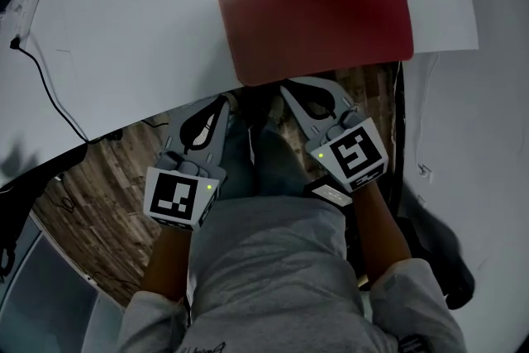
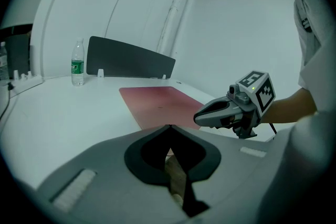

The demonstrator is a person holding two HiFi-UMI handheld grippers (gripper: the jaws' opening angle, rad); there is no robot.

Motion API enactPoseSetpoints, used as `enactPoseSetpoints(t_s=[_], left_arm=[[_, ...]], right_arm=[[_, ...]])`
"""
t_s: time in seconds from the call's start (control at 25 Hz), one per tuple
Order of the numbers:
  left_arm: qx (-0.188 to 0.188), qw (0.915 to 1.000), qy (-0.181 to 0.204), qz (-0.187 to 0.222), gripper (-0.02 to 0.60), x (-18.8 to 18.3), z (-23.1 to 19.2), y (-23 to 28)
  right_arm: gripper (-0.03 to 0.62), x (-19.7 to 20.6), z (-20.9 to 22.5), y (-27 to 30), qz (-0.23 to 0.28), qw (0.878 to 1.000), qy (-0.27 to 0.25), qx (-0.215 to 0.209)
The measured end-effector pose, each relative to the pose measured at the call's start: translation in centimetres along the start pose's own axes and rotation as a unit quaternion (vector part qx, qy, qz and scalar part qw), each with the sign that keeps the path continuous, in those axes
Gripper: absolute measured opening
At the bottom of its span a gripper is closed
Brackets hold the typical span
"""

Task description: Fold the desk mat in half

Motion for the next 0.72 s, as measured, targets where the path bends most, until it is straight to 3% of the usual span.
enactPoseSetpoints(t_s=[0.4,0.72], left_arm=[[-0.004,0.9998,-0.017,-0.004,0.020,2.1,-0.8,-0.6],[-0.017,0.9993,-0.031,-0.014,0.020,3.0,-1.6,-1.2]], right_arm=[[0.058,3.7,-1.9,3.6,-0.073,0.995,-0.074,-0.010],[0.108,5.0,-3.3,5.3,-0.122,0.977,-0.176,-0.002]])
Point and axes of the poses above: the fingertips, and each gripper's own axes: y forward along the fingers, z to its right, x out of its underside, the point moved 7 cm from there along -y, backward along the fingers, and after that the axes turned 11 degrees about z, right-handed, at the moved point
